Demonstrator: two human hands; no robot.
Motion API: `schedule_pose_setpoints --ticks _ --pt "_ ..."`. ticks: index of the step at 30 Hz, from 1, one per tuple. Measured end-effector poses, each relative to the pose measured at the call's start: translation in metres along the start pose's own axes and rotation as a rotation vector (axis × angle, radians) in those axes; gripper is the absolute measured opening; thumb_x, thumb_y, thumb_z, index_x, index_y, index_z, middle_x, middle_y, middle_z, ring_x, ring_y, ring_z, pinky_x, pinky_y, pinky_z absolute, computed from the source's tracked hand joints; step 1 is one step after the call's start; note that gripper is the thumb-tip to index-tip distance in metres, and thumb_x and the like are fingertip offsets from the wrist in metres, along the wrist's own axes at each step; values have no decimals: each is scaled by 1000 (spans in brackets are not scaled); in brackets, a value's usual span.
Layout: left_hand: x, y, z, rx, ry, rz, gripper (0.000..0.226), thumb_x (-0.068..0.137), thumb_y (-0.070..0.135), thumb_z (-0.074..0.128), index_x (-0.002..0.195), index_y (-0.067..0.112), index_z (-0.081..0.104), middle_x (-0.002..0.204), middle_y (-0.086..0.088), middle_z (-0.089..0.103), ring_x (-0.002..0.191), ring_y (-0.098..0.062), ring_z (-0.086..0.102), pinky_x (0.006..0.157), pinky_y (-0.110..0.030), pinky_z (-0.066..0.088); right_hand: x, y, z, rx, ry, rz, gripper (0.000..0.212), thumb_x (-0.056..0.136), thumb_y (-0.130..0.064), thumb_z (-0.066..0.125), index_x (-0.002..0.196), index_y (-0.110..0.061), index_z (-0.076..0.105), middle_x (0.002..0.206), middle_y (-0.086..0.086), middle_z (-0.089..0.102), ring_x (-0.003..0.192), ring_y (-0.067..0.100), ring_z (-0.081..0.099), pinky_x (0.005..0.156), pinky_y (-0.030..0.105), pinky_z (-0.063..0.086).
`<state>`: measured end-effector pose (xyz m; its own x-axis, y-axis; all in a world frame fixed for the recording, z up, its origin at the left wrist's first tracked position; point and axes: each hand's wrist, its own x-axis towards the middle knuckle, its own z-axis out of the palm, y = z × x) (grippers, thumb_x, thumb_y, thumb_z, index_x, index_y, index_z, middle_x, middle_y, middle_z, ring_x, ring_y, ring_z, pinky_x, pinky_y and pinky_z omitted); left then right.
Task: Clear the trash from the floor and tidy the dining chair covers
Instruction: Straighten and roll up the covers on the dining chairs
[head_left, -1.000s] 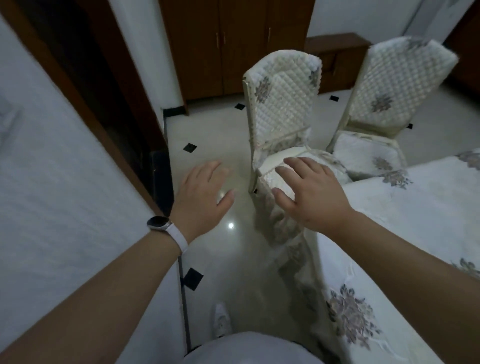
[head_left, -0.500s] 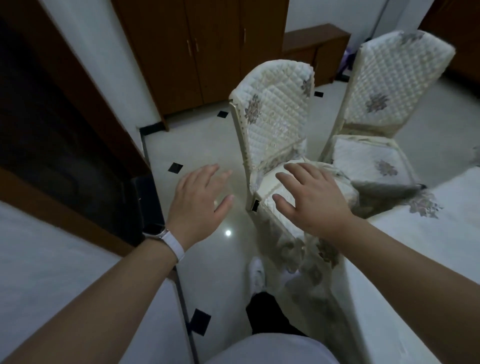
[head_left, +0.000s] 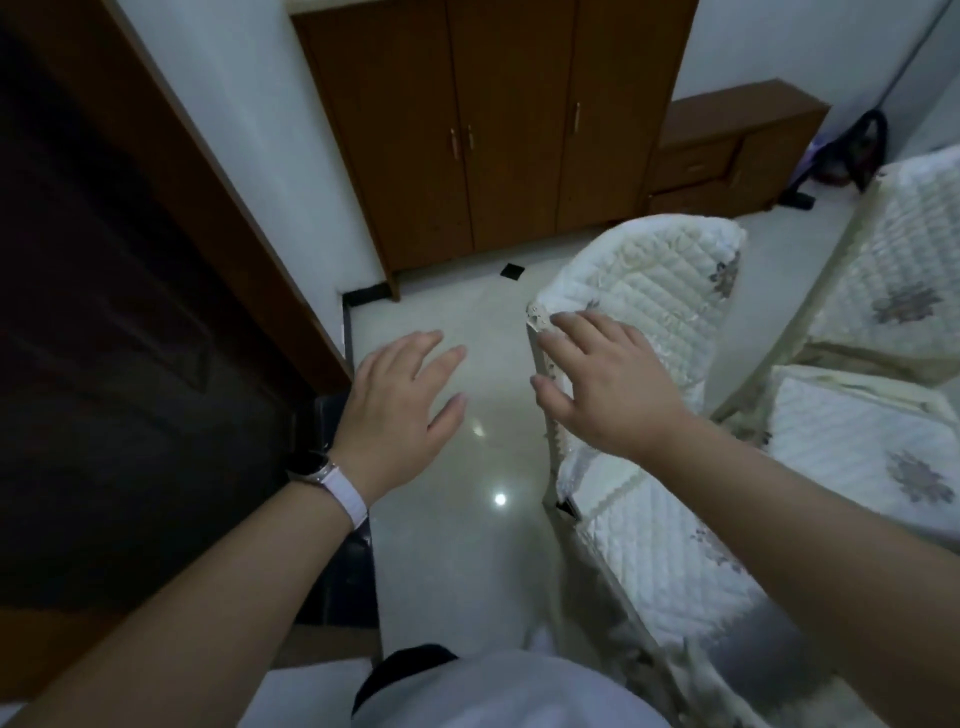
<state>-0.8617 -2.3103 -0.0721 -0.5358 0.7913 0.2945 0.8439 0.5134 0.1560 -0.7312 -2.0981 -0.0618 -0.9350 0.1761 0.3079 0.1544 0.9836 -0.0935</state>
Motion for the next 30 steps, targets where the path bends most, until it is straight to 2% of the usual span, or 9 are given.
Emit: schedule_pose_setpoints --ticks 5,10,15,19,23,30 --pt "49 -47 12 30 42 21 47 95 41 48 135 18 57 138 -9 53 127 -27 47 107 -42 32 63 13 26 1 -7 -26 49 91 -49 43 121 -15 61 131 9 58 124 31 51 96 44 42" --pt "101 -108 35 -3 21 0 48 94 42 47 134 18 57 137 -9 53 126 -27 48 105 -45 35 136 15 63 -16 -9 -1 49 91 -49 43 121 -15 62 131 10 59 123 32 52 95 43 42" --pt "162 -184 60 -52 9 52 49 95 43 46 135 18 56 139 -10 53 127 -28 48 105 -47 37 218 13 97 -73 -78 84 52 92 -52 40 125 -17 59 134 9 57 126 31 49 99 43 40" --pt "228 -246 62 -83 35 131 47 95 41 47 134 17 58 137 -11 55 125 -30 50 104 -48 39 291 4 114 -124 -64 87 51 92 -51 41 122 -15 61 132 10 58 123 33 51 97 41 39" --pt "282 -296 62 -72 20 207 47 95 41 46 134 17 58 137 -10 55 127 -30 49 107 -49 34 350 0 118 -166 -39 147 50 92 -50 42 123 -15 61 133 9 58 125 31 50 98 41 38" --pt "354 -332 81 -84 12 330 45 95 40 47 133 18 57 136 -10 56 127 -29 49 108 -49 33 400 23 137 -179 -8 226 50 92 -49 43 121 -14 62 131 11 59 122 33 52 97 42 41"
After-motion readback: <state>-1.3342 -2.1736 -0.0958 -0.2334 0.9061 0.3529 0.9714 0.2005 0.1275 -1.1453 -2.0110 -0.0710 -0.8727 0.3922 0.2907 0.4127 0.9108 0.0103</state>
